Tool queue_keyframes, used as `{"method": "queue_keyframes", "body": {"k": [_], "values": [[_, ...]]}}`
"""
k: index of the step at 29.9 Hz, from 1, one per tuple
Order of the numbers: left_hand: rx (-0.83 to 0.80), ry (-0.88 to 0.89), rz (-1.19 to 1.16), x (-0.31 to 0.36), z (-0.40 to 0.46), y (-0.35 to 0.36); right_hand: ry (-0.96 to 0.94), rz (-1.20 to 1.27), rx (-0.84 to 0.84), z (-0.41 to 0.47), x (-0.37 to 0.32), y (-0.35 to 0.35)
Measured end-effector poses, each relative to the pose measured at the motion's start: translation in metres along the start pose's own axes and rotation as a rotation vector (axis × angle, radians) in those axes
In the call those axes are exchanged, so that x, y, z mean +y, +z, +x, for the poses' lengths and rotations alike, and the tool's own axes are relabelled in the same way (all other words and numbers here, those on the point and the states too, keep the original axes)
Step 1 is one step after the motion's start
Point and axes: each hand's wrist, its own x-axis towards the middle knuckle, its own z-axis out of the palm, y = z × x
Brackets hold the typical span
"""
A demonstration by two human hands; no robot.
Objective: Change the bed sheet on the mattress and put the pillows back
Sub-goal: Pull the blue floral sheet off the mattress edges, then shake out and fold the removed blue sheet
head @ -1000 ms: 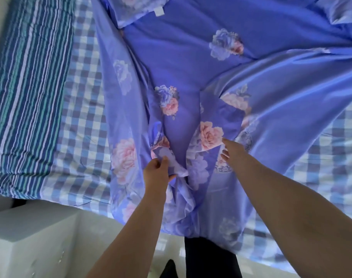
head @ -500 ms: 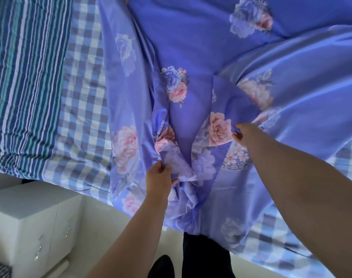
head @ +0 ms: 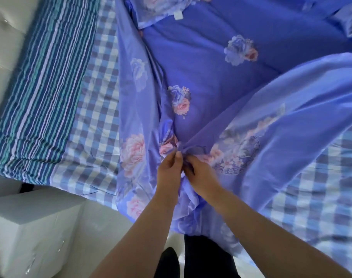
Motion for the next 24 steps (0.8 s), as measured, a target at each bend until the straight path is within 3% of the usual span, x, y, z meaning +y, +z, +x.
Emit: {"method": "queue_keyframes", "body": {"k": [3, 7, 10, 13, 17, 20, 22, 24], "values": [[-0.013, 0.1, 0.096, 0.005, -0.027, -0.015, -0.016, 0.012, -0.021, -0.032, -0.022, 0.013], [0.089, 0.156, 0.149, 0.004, -0.059, -0.041, 0.042, 0.427, -0.053, -0.081, -0.041, 0.029], [0.152, 0.165, 0.129, 0.005, -0.087, -0.058, 0.077, 0.545, 0.269, -0.124, -0.049, 0.035], [0.031, 0.155, 0.119, 0.001, -0.12, -0.084, 0.048, 0.256, 0.542, -0.159, -0.04, 0.034], [-0.288, 0.235, 0.158, -0.001, -0.186, -0.148, -0.037, -0.512, 0.529, -0.201, -0.055, 0.04], [-0.518, 0.273, 0.229, 0.0, -0.236, -0.216, -0.212, -0.732, 0.57, -0.227, -0.092, 0.062], [-0.605, 0.314, 0.273, 0.002, -0.267, -0.261, -0.332, -0.653, 0.411, -0.254, -0.133, 0.082], [-0.628, 0.332, 0.255, 0.006, -0.298, -0.3, -0.276, -0.563, 0.094, -0.288, -0.172, 0.111]]}}
